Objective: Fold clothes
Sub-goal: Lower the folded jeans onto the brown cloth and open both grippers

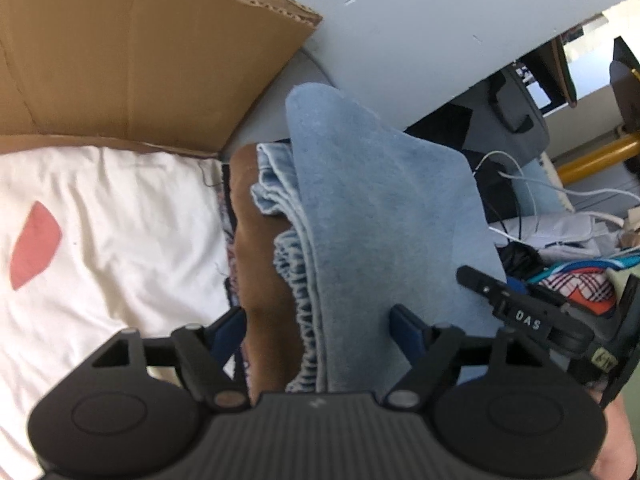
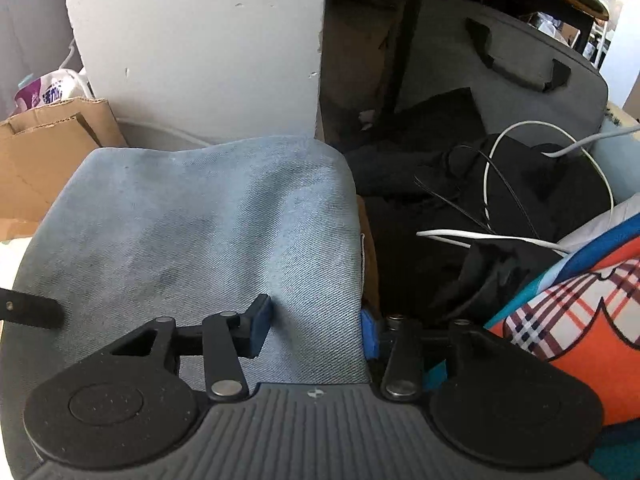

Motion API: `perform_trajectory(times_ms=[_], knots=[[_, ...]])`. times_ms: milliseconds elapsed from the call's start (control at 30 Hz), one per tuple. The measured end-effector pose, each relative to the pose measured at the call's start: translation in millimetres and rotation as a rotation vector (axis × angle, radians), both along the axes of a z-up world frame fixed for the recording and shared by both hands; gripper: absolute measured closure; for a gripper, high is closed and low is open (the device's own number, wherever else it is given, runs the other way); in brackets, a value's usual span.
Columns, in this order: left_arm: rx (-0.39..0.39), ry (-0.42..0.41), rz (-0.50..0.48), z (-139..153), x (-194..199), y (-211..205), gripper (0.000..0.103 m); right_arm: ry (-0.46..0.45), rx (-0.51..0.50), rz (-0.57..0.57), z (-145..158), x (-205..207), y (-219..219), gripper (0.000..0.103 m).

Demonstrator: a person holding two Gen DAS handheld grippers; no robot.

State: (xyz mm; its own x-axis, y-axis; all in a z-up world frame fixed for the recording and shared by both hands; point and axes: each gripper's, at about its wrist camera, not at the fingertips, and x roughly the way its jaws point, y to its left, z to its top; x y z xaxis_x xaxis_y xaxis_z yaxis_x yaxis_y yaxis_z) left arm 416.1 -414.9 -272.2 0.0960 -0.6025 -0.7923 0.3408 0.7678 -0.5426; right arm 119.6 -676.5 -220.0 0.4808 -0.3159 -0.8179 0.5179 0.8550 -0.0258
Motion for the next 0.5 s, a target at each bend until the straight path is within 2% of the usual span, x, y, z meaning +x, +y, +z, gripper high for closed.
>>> perform_trajectory(times_ms=[267, 500], knots=[[0.075, -0.069, -0.048, 21, -5, -7, 0.023, -0.014, -0.087, -0.014, 15, -9, 10, 0.052], [0.118, -0.109, -0.076, 34, -8, 0, 0.023, -0.057, -0.045, -0.018, 18, -12, 15, 0.052]])
